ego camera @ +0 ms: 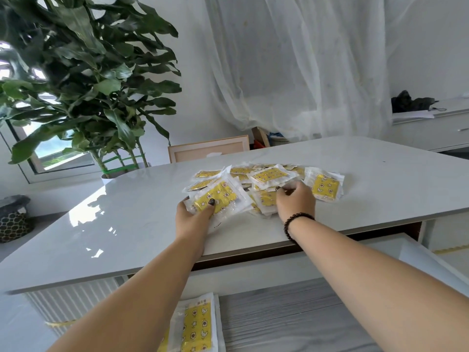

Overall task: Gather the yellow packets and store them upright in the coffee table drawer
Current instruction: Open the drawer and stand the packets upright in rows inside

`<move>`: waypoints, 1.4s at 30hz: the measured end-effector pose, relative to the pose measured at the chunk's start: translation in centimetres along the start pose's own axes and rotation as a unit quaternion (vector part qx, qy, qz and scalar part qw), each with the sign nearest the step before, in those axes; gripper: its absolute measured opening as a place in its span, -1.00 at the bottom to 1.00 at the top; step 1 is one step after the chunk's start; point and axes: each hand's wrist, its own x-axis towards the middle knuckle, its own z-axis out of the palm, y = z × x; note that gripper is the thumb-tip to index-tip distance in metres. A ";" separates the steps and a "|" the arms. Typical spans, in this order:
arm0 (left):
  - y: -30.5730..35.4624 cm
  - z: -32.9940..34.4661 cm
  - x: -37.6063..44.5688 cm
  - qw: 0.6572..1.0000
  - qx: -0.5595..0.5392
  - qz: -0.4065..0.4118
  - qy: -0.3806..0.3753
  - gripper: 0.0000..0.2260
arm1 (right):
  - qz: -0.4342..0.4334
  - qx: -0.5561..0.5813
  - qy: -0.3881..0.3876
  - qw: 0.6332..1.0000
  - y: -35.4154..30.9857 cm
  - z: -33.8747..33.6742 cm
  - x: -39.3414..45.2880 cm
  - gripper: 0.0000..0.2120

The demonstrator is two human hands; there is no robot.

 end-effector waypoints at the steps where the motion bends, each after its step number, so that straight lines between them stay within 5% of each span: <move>1: 0.0 0.0 0.1 1.000 -0.013 -0.003 0.007 -0.56 | 0.009 -0.052 0.001 0.999 0.1 0.1 0.3 -0.71; 4: 0.1 -0.2 0.1 0.999 -0.031 -0.009 0.004 -0.22 | 0.022 -0.239 -0.056 0.969 -0.1 0.5 0.4 -0.25; 7: 0.4 -0.2 -0.4 1.000 -0.015 0.000 -0.004 -0.15 | 0.052 -0.283 -0.108 0.952 -0.8 0.7 0.7 -0.09; 13: 0.3 -0.2 -0.9 0.995 0.094 0.045 -0.009 -0.16 | 0.049 -0.254 -0.247 0.934 -2.3 -1.4 2.6 -0.08; 17: 0.7 -0.2 -1.2 0.986 0.146 0.075 -0.013 -0.15 | 0.059 -0.161 -0.270 0.948 -1.0 -2.9 3.4 -0.10; 20: 0.8 0.2 -1.3 0.981 0.172 0.089 -0.018 -0.26 | 0.053 -0.094 -0.264 0.958 0.5 -3.5 4.0 -0.38; 24: 0.7 0.7 -1.4 0.971 0.222 0.075 -0.052 -0.66 | 0.043 0.060 -0.281 0.957 1.9 -4.6 4.4 -0.79; 33: 0.9 1.0 -2.2 0.968 0.204 0.082 -0.118 -0.85 | 0.014 0.107 -0.357 0.928 2.2 -4.2 4.1 -0.65; 42: 0.7 0.8 -1.9 0.963 0.221 0.100 -0.116 -0.87 | -0.136 -0.080 -0.352 0.923 0.8 -1.3 0.1 -0.47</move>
